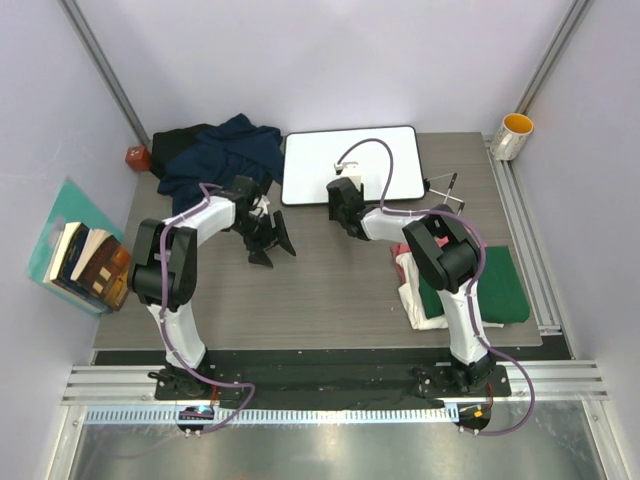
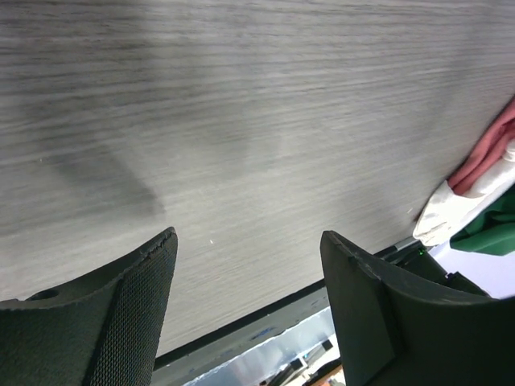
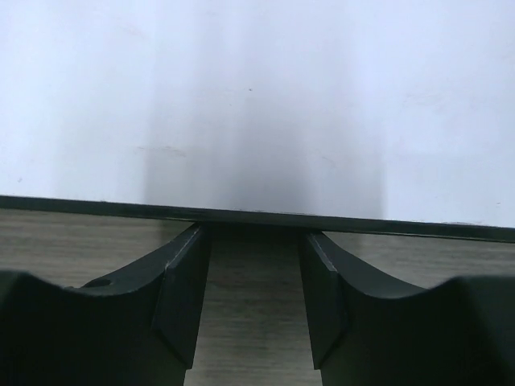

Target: Fold and stack the t-shirts

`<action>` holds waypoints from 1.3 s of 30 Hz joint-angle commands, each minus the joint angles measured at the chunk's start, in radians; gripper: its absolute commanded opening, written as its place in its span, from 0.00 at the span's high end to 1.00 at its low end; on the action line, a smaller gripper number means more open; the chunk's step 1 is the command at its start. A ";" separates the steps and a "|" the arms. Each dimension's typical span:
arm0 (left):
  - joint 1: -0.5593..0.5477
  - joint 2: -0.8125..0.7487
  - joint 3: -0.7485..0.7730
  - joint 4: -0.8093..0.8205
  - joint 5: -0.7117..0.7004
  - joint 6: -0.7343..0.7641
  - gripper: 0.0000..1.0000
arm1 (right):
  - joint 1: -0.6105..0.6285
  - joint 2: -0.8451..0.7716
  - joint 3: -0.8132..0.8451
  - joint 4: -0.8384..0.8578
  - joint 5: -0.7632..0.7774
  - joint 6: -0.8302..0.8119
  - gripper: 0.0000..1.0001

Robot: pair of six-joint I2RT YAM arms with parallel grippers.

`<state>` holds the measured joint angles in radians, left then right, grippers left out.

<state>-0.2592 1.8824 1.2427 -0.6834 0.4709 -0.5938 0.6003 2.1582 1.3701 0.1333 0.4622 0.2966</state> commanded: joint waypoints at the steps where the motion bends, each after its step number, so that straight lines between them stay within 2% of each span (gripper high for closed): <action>1: 0.006 -0.071 0.032 -0.022 -0.012 0.011 0.27 | -0.016 0.057 0.027 -0.089 0.030 -0.017 0.48; 3: 0.006 -0.077 0.014 -0.019 -0.014 0.011 0.27 | -0.016 0.032 -0.011 -0.043 0.030 -0.013 0.49; 8: 0.006 -0.097 -0.003 -0.016 0.006 0.003 0.27 | -0.019 -0.008 0.012 -0.041 0.026 -0.037 0.49; 11: 0.006 -0.095 0.015 -0.021 0.014 0.002 0.27 | -0.030 0.032 0.108 -0.093 -0.005 -0.043 0.50; 15: 0.006 -0.107 0.050 -0.048 -0.011 0.008 0.27 | -0.053 0.101 0.315 -0.198 -0.045 -0.053 0.49; 21: 0.008 -0.143 0.057 -0.082 -0.055 0.031 0.26 | -0.065 0.170 0.467 -0.242 -0.053 -0.077 0.49; 28: 0.006 -0.144 0.032 -0.068 -0.046 0.019 0.26 | -0.076 0.164 0.457 -0.210 0.012 -0.100 0.49; 35: 0.008 -0.135 0.040 -0.076 -0.037 0.019 0.26 | -0.082 0.134 0.362 -0.140 0.024 -0.103 0.49; 39: 0.008 -0.128 0.069 -0.093 -0.043 0.017 0.26 | -0.097 0.138 0.376 -0.152 0.029 -0.068 0.49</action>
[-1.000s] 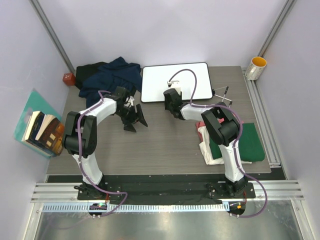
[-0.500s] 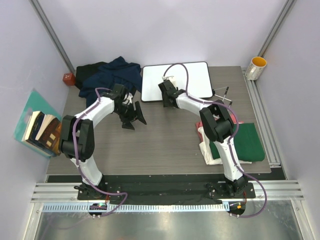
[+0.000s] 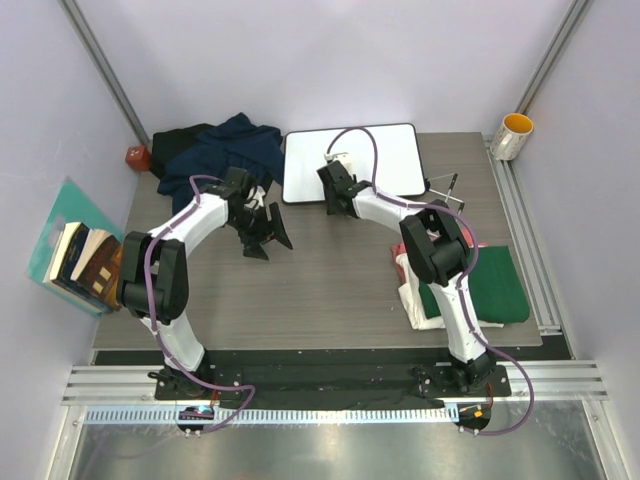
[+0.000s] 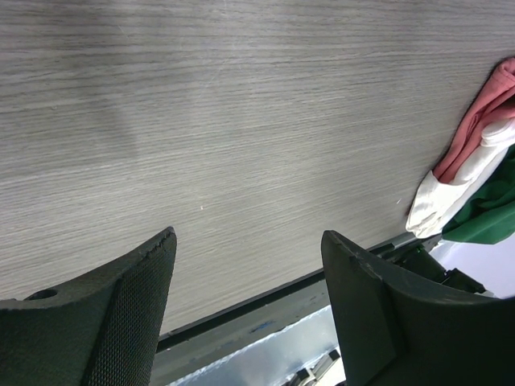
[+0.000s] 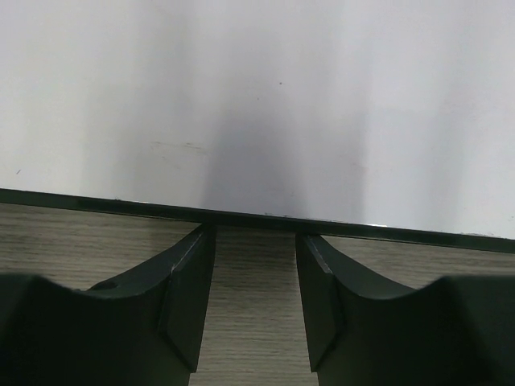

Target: Fold and stack the t-shirts

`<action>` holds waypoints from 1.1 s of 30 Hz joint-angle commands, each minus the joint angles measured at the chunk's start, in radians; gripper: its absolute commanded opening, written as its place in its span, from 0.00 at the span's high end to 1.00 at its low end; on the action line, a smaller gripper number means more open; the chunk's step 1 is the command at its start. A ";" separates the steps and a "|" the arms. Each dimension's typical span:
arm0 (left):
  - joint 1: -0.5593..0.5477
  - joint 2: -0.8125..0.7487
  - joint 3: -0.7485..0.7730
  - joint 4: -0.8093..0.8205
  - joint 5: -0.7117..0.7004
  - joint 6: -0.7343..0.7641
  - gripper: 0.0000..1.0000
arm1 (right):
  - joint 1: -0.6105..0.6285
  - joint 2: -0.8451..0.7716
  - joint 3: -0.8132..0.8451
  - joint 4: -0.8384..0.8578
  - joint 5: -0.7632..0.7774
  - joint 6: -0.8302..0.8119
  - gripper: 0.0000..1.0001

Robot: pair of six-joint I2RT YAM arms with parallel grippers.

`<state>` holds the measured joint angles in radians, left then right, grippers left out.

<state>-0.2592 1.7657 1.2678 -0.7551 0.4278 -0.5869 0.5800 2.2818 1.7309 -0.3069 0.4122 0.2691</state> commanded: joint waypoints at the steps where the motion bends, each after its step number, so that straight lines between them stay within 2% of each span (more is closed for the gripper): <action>1: 0.008 -0.011 0.050 -0.021 -0.003 0.001 0.27 | -0.080 0.013 0.016 0.285 0.080 -0.038 0.49; 5: 0.008 -0.003 0.071 0.002 0.020 -0.037 0.26 | -0.118 0.031 0.062 0.298 0.111 -0.061 0.47; 10: 0.006 -0.049 0.044 -0.015 -0.017 -0.021 0.26 | -0.175 0.025 0.085 0.351 0.083 -0.044 0.47; 21: 0.008 -0.017 0.039 -0.092 -0.006 -0.050 0.26 | -0.193 0.096 0.393 0.313 0.042 -0.114 0.46; 24: 0.008 -0.023 0.039 -0.102 -0.015 -0.050 0.26 | -0.195 0.101 0.452 0.256 0.025 -0.120 0.43; 29: 0.008 -0.032 0.025 -0.092 -0.004 -0.059 0.26 | -0.195 0.018 0.349 0.207 -0.015 -0.100 0.38; 32: 0.008 -0.031 0.019 -0.084 0.000 -0.057 0.26 | -0.197 -0.057 0.259 0.118 -0.010 -0.038 0.36; 33: 0.006 -0.032 0.019 -0.081 0.003 -0.057 0.26 | -0.200 -0.126 0.225 0.097 0.000 0.038 0.35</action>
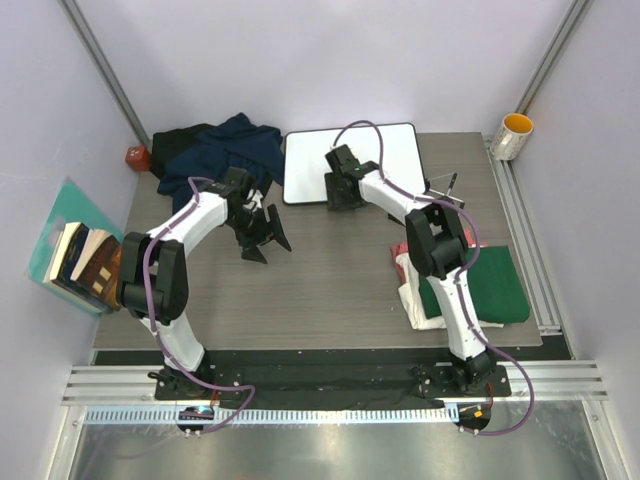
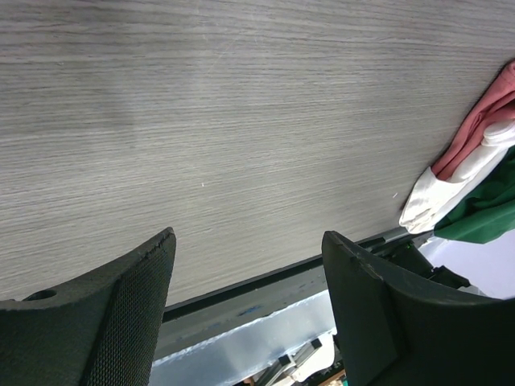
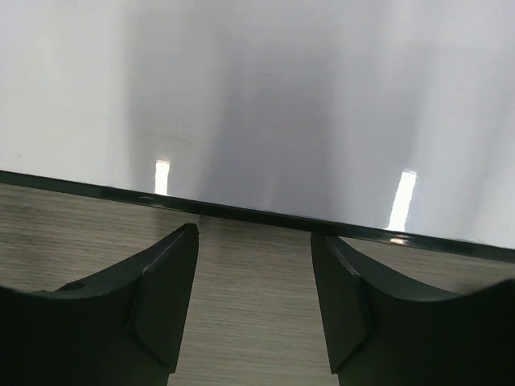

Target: Fold and stack the t-shirts

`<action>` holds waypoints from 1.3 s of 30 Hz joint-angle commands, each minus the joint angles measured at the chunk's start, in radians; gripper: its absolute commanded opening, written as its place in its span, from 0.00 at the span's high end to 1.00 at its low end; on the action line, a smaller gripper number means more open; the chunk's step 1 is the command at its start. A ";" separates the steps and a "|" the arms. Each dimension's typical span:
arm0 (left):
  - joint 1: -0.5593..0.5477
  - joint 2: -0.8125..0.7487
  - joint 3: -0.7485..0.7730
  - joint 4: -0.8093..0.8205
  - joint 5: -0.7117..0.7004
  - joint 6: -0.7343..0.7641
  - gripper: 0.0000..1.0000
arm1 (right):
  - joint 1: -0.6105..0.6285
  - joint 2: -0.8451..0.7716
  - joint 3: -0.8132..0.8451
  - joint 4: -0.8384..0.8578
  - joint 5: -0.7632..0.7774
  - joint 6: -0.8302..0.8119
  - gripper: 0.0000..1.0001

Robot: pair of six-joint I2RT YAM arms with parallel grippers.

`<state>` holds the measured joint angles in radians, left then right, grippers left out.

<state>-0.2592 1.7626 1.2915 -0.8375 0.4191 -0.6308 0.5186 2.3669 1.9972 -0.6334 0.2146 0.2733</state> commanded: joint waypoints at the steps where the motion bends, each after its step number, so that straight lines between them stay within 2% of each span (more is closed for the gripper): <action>1: 0.008 -0.025 -0.004 0.008 0.020 -0.017 0.26 | -0.147 -0.250 -0.084 0.396 0.206 0.099 0.35; 3: 0.008 -0.023 0.005 0.012 0.035 -0.018 0.25 | -0.157 -0.343 -0.252 0.393 0.195 0.218 0.36; 4: 0.008 -0.022 0.006 0.021 0.047 -0.024 0.26 | -0.158 -0.439 -0.320 0.424 0.192 0.345 0.36; 5: 0.008 -0.023 0.012 0.023 0.049 -0.026 0.26 | -0.158 -0.484 -0.457 0.455 0.166 0.389 0.37; 7: 0.008 -0.026 0.025 0.037 0.050 -0.027 0.25 | -0.157 -0.602 -0.632 0.547 0.160 0.522 0.37; 9: 0.008 -0.023 0.035 0.041 0.053 -0.026 0.25 | -0.158 -0.638 -0.687 0.561 0.157 0.585 0.37; 10: 0.008 -0.019 0.037 0.044 0.055 -0.024 0.25 | -0.158 -0.637 -0.692 0.563 0.138 0.563 0.36; 13: 0.008 -0.006 0.038 0.052 0.067 -0.017 0.25 | -0.155 -0.612 -0.635 0.466 0.071 0.593 0.35; 16: 0.011 0.000 0.043 0.063 0.067 -0.007 0.25 | -0.155 -0.591 -0.612 0.433 -0.072 0.676 0.35; 18: 0.015 -0.006 0.034 0.083 0.076 -0.012 0.25 | -0.155 -0.597 -0.632 0.414 -0.191 0.850 0.36; 20: 0.018 -0.011 0.020 0.098 0.081 -0.015 0.25 | -0.152 -0.627 -0.750 0.428 -0.255 1.016 0.38; 21: 0.023 -0.015 0.016 0.112 0.084 -0.018 0.25 | -0.143 -0.694 -0.821 0.536 -0.264 1.197 0.39; 22: 0.026 -0.017 0.009 0.118 0.086 -0.020 0.25 | -0.134 -0.733 -0.995 0.626 -0.239 1.296 0.39; 24: 0.037 -0.022 -0.017 0.149 0.099 -0.027 0.25 | -0.112 -0.797 -1.139 0.888 -0.161 1.468 0.39; 25: 0.040 -0.026 -0.027 0.161 0.109 -0.038 0.25 | -0.112 -0.785 -1.173 0.902 -0.170 1.489 0.37; 29: 0.054 -0.028 -0.072 0.199 0.136 -0.050 0.25 | -0.098 -0.718 -1.103 0.893 -0.202 1.426 0.30; 33: 0.063 -0.009 -0.070 0.213 0.156 -0.053 0.25 | -0.088 -0.643 -1.081 1.024 -0.202 1.451 0.30; 39: 0.080 0.015 -0.064 0.204 0.170 -0.041 0.25 | -0.075 -0.479 -0.953 1.026 -0.244 1.501 0.28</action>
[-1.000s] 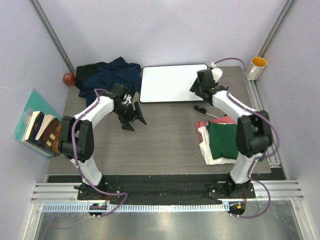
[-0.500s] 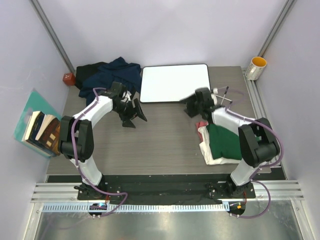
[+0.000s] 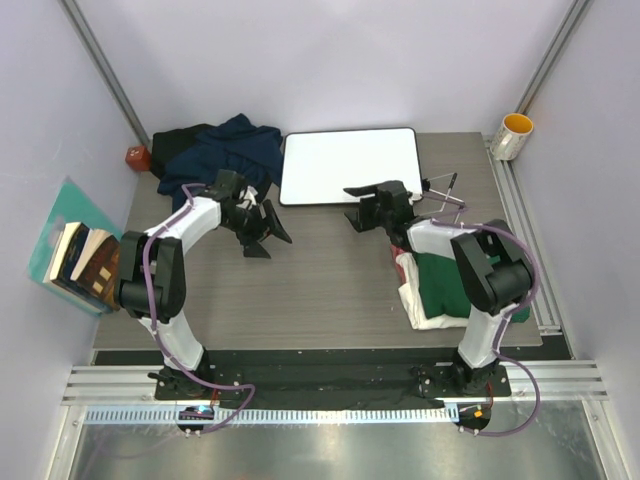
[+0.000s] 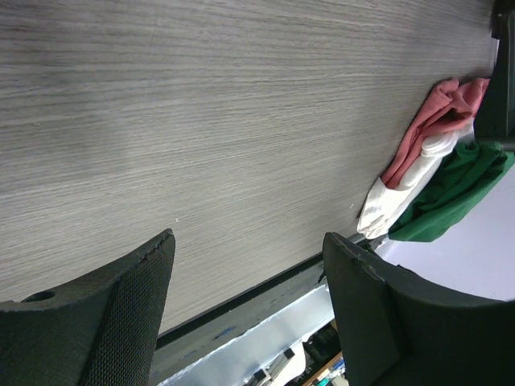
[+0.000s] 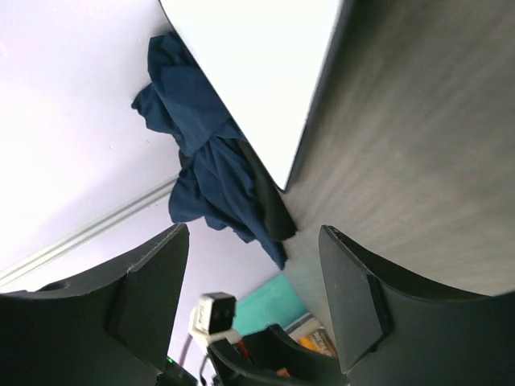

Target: Fold and stack the t-shirts

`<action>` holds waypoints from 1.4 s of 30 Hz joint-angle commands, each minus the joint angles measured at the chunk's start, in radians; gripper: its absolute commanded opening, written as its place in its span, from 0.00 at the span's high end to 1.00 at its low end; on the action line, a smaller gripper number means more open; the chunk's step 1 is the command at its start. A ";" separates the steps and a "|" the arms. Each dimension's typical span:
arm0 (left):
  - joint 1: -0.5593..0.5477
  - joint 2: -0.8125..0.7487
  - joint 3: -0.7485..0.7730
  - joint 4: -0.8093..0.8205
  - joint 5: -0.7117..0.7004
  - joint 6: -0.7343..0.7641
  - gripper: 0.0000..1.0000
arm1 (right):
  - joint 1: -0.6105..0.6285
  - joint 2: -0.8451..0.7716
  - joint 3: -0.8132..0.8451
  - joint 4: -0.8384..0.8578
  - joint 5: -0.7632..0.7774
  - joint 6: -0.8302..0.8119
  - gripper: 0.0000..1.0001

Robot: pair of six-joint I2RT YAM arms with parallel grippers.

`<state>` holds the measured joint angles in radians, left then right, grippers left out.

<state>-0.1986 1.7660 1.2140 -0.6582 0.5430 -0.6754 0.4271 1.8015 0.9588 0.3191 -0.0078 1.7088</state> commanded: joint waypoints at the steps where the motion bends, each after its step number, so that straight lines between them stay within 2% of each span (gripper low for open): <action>1: 0.021 0.016 0.022 0.014 0.048 0.010 0.26 | 0.021 0.105 0.113 0.077 -0.023 0.072 0.28; 8: 0.047 -0.010 0.047 -0.027 0.029 0.046 0.25 | 0.065 0.220 0.133 0.231 0.048 0.202 0.28; 13: 0.060 -0.020 0.028 -0.032 0.048 0.043 0.25 | 0.081 0.246 0.162 0.160 0.084 0.221 0.28; 28: 0.080 0.006 0.061 -0.081 0.058 0.077 0.25 | 0.073 0.432 0.296 0.169 0.152 0.216 0.35; 30: 0.080 0.003 0.062 -0.092 0.055 0.085 0.25 | 0.073 0.472 0.355 0.184 0.149 0.201 0.40; 31: 0.082 0.000 0.062 -0.098 0.055 0.086 0.25 | 0.073 0.484 0.379 0.186 0.149 0.192 0.50; 32: 0.083 0.000 0.062 -0.101 0.054 0.091 0.25 | 0.071 0.510 0.423 0.225 0.144 0.151 0.73; 34: 0.084 -0.002 0.062 -0.104 0.052 0.091 0.25 | 0.062 0.532 0.472 0.245 0.111 0.111 0.93; 35: 0.084 0.000 0.062 -0.106 0.054 0.091 0.25 | 0.059 0.541 0.516 0.236 0.098 0.080 0.99; 42: 0.085 -0.010 0.053 -0.090 0.052 0.080 0.25 | 0.032 0.523 0.641 0.204 0.060 -0.021 0.99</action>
<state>-0.1219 1.7828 1.2415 -0.7479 0.5716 -0.6018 0.5133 2.2848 1.3743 0.3889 0.1204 1.8622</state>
